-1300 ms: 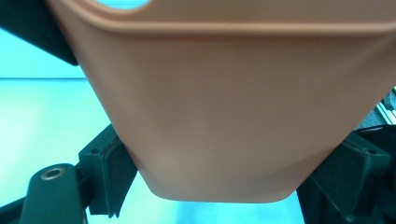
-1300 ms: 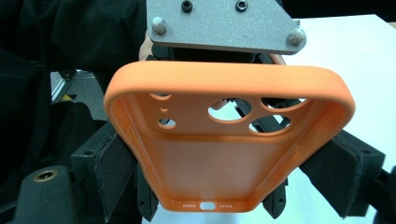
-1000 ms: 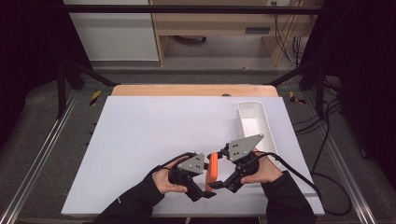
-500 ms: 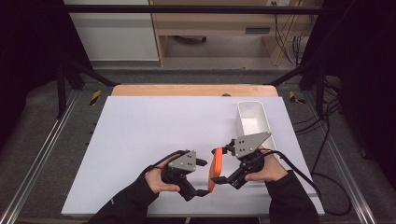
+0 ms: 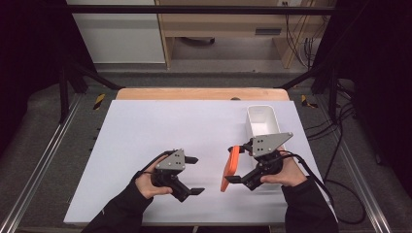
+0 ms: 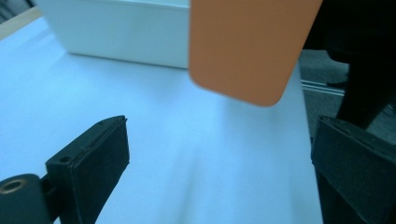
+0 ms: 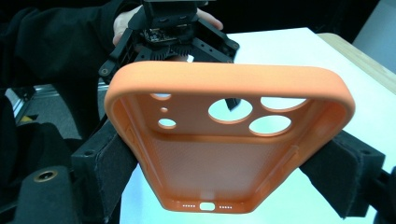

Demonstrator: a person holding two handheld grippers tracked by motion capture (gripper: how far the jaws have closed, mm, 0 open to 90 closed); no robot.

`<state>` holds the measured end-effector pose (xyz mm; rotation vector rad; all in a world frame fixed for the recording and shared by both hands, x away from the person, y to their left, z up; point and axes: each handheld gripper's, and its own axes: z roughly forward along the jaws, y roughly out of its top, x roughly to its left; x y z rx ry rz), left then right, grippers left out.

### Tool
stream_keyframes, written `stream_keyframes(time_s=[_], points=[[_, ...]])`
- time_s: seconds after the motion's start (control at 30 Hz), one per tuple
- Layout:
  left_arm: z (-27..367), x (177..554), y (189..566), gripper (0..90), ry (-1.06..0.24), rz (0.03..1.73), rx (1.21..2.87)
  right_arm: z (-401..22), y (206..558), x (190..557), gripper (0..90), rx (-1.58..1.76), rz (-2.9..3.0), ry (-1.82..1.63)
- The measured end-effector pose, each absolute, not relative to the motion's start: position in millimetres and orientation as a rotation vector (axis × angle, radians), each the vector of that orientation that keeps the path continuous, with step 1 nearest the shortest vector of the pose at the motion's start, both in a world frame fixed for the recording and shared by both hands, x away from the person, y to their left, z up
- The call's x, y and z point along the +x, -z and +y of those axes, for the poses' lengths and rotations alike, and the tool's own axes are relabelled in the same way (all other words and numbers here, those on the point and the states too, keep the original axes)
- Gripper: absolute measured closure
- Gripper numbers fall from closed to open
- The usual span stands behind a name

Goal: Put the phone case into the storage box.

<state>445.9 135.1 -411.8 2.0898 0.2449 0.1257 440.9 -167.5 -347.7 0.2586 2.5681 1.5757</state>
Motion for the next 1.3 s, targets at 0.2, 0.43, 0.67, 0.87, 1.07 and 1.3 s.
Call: stream_keyframes(time_s=[0.2, 0.43, 0.67, 0.87, 1.07, 1.3], points=[[162, 449, 418, 3.7, -0.172, 0.352, 2.073, -176, 340, 442, 16.2, 0.328, 2.504, -1.570], [191, 452, 424, 3.7, -0.232, 0.456, 2.047, -185, 331, 444, 16.2, 0.412, 2.435, -1.562], [213, 454, 426, 3.7, -0.280, 0.537, 2.019, -191, 322, 448, 16.2, 0.504, 2.386, -1.526], [226, 456, 429, 3.7, -0.310, 0.580, 2.008, -195, 311, 453, 16.2, 0.583, 2.326, -1.509], [236, 457, 428, 3.7, -0.336, 0.609, 1.993, -198, 302, 458, 16.2, 0.666, 2.266, -1.469], [247, 459, 432, 3.7, -0.352, 0.648, 1.985, -205, 293, 467, 16.1, 0.781, 2.165, -1.434]])
